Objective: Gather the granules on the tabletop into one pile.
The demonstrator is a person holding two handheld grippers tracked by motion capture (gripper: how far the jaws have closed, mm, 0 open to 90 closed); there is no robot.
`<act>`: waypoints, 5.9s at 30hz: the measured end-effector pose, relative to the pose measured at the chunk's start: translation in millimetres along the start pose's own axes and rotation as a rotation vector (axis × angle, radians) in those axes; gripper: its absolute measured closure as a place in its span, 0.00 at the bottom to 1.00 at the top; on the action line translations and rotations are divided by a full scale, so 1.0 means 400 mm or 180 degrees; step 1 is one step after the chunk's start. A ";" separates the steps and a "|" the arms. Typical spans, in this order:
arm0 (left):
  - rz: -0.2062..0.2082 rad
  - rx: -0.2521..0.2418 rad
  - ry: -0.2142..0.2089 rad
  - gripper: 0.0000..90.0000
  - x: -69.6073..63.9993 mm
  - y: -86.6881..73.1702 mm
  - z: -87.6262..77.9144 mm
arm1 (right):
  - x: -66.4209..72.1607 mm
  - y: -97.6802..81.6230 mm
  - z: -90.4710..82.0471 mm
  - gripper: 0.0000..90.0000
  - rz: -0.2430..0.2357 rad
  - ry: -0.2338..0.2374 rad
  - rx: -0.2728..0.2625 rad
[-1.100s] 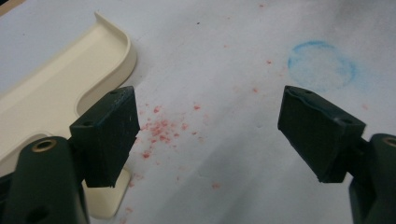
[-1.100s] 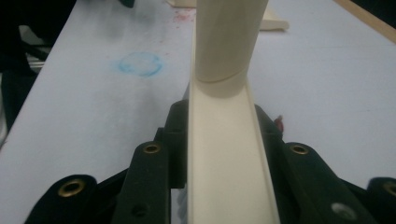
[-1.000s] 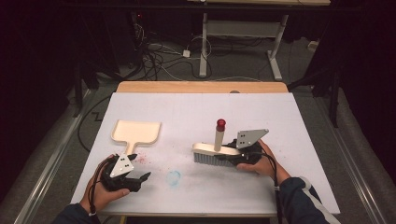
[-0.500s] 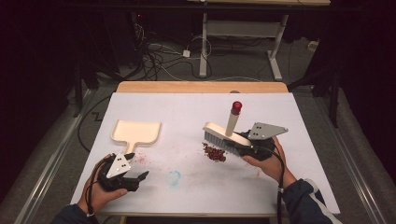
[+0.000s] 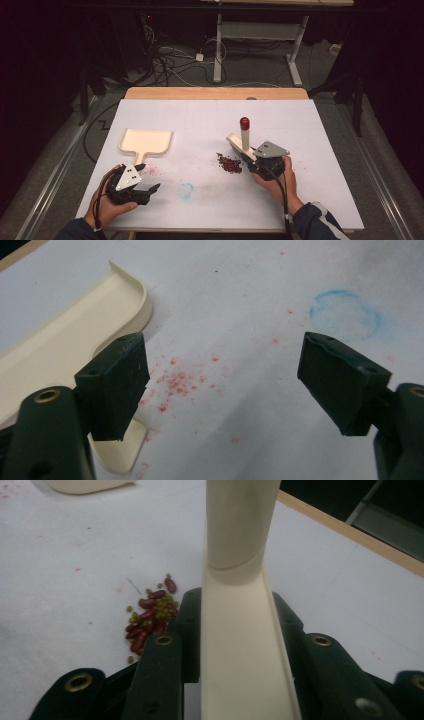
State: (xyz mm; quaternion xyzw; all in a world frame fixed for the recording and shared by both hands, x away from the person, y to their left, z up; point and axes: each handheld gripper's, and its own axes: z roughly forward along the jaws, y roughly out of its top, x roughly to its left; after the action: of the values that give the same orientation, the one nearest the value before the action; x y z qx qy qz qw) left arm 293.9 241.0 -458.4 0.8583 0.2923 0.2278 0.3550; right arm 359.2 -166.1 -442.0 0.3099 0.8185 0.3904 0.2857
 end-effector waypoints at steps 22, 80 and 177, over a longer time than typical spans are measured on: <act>-0.0003 -0.0037 0.0027 0.22 0.001 -0.001 -0.007 | -0.013 0.035 -0.066 0.75 -0.0063 -0.0032 -0.0387; 0.0012 0.0124 -0.0049 0.22 -0.002 -0.002 0.015 | -0.384 -0.112 -0.071 0.56 0.0061 0.1147 0.0852; 0.0157 0.0075 0.0085 0.22 -0.012 0.008 0.013 | -0.113 -0.121 -0.255 0.26 0.0072 -0.0484 -0.0705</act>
State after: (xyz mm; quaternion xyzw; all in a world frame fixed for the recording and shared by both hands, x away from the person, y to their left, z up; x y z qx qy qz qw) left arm 294.7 233.5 -460.0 0.8662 0.2783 0.2445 0.3352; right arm 302.1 -270.5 -416.9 0.3143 0.7428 0.4569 0.3750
